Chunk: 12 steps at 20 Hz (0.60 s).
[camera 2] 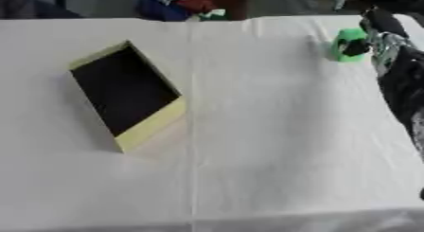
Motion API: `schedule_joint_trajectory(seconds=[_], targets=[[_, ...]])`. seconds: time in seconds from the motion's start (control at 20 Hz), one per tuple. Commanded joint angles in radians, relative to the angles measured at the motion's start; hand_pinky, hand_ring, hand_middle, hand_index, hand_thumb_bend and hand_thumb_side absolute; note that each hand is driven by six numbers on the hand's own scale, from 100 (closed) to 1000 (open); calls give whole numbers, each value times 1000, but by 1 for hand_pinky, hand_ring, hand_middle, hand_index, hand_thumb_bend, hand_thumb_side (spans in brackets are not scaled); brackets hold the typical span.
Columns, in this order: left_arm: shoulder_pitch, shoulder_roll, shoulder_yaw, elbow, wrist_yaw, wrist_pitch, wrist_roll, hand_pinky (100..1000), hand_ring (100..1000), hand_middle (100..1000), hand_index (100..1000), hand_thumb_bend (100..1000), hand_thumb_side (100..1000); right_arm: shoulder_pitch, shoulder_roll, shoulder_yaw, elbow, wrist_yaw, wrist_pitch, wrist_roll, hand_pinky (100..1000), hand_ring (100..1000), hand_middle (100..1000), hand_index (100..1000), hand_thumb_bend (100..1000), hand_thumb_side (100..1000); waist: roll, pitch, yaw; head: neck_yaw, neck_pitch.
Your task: Pick up objects on the table and place them in the box.
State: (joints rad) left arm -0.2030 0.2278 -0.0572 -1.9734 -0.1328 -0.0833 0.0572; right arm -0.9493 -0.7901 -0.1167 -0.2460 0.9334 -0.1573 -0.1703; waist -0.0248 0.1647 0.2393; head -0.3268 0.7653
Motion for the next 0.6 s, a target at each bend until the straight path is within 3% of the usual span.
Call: schedule_joint_trajectory(seconds=[0.05, 0.6], targets=[[-7, 19, -1, -16, 3, -3, -4, 658, 700, 742, 818, 227, 587, -15, -43, 4, 23, -25, 32, -13, 880, 1000, 908, 1000, 232, 194, 0, -15, 0, -35, 5], [-9, 19, -1, -17, 6, -4, -7, 658, 701, 743, 819, 226, 588, -12, -34, 42, 114, -121, 97, -55, 862, 1000, 888, 1000, 191, 265, 2, -9, 6, -72, 5]])
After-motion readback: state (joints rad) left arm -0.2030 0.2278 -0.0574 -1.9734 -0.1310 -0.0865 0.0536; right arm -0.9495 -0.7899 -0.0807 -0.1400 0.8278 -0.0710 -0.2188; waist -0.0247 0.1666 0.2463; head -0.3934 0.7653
